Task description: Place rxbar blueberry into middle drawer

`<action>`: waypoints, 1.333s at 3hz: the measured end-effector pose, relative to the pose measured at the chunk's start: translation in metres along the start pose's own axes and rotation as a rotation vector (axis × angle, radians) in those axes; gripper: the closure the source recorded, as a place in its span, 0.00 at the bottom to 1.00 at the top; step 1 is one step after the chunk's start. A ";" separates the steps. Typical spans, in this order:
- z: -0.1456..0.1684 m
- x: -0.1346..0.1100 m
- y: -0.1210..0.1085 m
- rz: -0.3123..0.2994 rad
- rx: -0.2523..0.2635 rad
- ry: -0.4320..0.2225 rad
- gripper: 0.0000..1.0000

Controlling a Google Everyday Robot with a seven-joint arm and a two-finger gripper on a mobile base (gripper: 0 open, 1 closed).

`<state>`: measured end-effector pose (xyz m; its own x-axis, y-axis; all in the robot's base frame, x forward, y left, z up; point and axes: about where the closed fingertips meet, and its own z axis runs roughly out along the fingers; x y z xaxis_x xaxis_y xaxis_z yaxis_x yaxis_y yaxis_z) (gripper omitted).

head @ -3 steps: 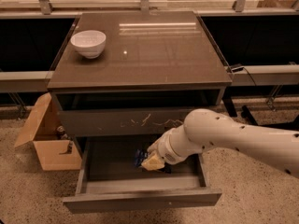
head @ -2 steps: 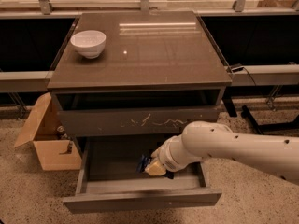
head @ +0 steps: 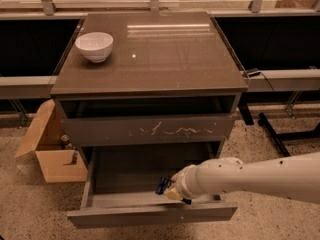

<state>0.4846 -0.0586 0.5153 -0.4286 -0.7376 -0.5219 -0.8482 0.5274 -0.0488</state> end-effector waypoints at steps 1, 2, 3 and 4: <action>0.021 0.020 -0.019 0.043 0.047 -0.029 1.00; 0.047 0.036 -0.033 0.085 0.032 -0.080 0.81; 0.059 0.041 -0.049 0.145 -0.011 -0.166 0.58; 0.060 0.047 -0.068 0.193 -0.031 -0.234 0.34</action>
Offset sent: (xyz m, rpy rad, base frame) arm 0.0576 -0.0631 -0.0747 0.2432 -0.0261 -0.1842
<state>0.5408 -0.1042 0.4427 -0.5021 -0.5059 -0.7014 -0.7688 0.6326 0.0941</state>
